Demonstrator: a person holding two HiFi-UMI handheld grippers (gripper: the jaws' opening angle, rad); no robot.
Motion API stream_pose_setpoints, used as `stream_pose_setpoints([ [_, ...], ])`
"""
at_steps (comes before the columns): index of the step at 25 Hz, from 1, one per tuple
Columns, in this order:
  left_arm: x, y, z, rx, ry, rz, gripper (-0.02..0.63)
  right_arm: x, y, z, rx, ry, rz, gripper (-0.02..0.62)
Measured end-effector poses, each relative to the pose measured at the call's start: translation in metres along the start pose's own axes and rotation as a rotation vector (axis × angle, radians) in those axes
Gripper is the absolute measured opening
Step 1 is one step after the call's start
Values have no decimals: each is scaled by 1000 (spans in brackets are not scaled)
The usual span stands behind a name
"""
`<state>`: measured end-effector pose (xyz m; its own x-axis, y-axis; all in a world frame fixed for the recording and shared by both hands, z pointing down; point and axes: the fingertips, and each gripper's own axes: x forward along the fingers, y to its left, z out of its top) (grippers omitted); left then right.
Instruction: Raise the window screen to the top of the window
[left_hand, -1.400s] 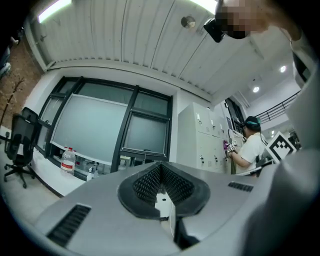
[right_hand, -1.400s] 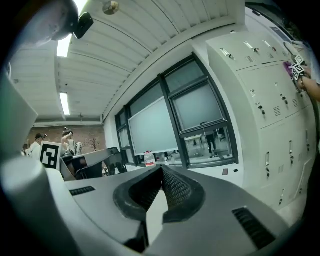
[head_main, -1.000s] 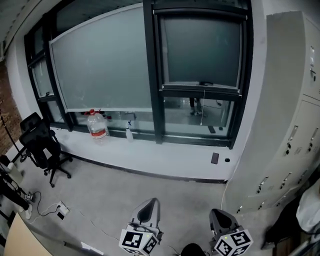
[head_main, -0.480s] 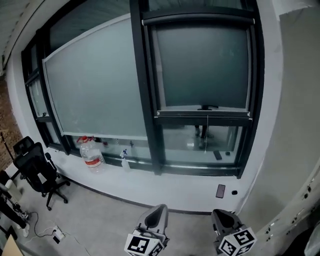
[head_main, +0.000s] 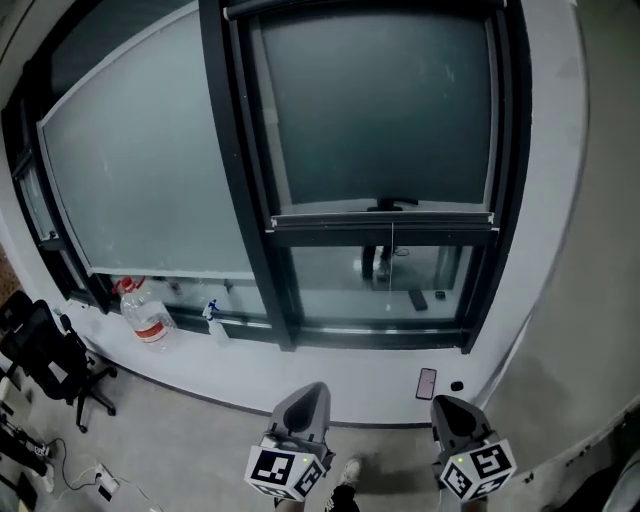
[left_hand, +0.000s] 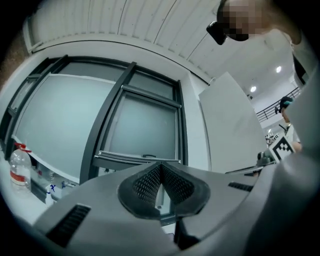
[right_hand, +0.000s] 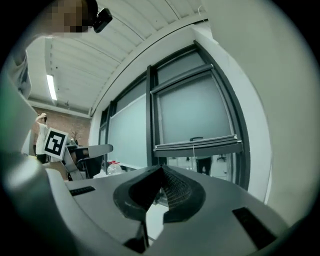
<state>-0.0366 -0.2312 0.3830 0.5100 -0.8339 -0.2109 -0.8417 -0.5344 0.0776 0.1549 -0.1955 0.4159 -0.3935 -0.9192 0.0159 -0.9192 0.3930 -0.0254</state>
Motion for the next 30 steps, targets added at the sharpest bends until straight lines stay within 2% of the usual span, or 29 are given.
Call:
stream_pose_setpoints([
  [2, 35, 13, -13, 4, 1, -12, 3, 23, -20, -8, -39, 16, -23, 5],
  [7, 117, 54, -37, 64, 21, -2, 3, 111, -62, -7, -72, 41, 12, 5],
  [12, 206, 115, -33, 72, 17, -10, 3, 225, -102, 41, -127, -11, 18, 5],
  [14, 237, 136, -28, 106, 10, -19, 3, 262, -116, 62, -146, -45, -6, 5],
  [16, 273, 152, -31, 162, 15, -36, 3, 294, -126, 79, -178, -54, 7, 5],
  [20, 346, 169, -54, 332, 74, -86, 3, 344, -148, 83, -285, 36, 87, 5],
  [24, 410, 185, -66, 512, 129, -114, 5, 375, -194, 80, -474, 114, 31, 5],
  [27, 454, 194, -72, 751, 216, -127, 8, 402, -241, 84, -707, 188, -65, 6],
  [29, 477, 195, -76, 923, 281, -151, 64, 419, -268, 82, -891, 266, -99, 9],
  [30, 485, 195, -78, 993, 308, -166, 67, 426, -277, 79, -968, 305, -95, 11],
])
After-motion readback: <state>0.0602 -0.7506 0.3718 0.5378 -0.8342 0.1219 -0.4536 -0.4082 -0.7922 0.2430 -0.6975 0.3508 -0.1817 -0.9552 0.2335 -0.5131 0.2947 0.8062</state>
